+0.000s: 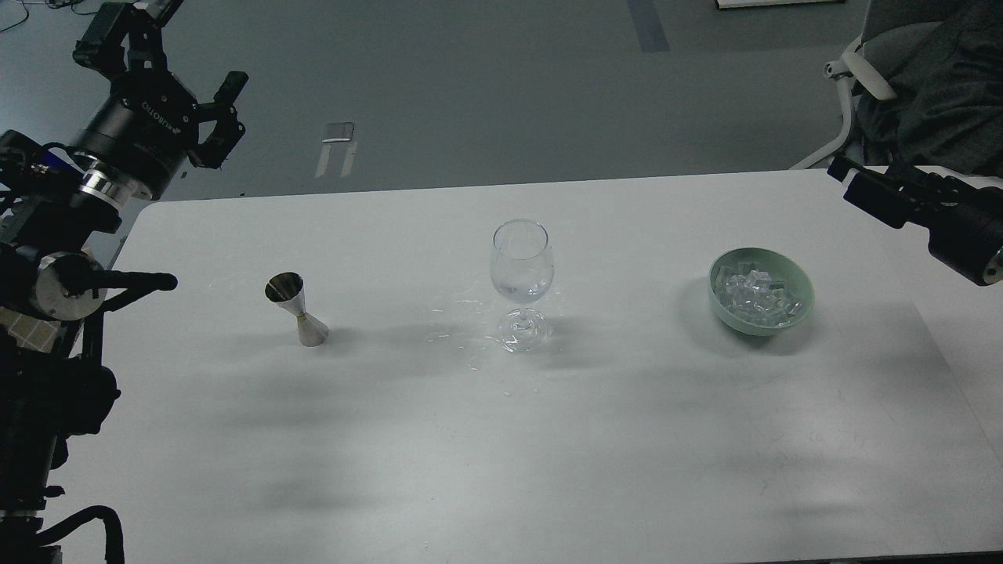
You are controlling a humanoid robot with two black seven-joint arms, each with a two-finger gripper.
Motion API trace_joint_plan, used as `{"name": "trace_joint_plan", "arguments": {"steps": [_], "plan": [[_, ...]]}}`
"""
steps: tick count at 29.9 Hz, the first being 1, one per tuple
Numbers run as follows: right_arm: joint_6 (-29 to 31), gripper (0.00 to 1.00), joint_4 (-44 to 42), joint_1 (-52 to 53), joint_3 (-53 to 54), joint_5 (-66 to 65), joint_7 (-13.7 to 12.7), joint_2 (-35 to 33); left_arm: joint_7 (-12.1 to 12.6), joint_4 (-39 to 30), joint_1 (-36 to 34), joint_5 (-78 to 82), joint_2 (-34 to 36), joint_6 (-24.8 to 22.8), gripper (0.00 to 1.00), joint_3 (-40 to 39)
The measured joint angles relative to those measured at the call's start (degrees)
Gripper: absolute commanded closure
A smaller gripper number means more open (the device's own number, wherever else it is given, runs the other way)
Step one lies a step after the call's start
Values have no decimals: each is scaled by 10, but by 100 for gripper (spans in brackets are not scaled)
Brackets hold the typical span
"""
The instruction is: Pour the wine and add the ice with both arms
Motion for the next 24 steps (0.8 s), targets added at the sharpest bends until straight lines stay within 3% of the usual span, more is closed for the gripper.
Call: {"name": "trace_joint_plan", "arguments": {"steps": [9,11,13,24], "plan": [[-20,6,-51,-4,-37,-45,2,60,0,0,1,1,-8,0,2,1],[-21,17,-59,-2,-42,-46,2,70,0,0,1,1,-9,-1,2,1],[-21,40,-70,1,-51,-47,2,83,0,0,1,0,-9,-1,2,1],[-22,44,-122,21,-82,-65,1,138,0,0,3,0,-11,-1,2,1]]}}
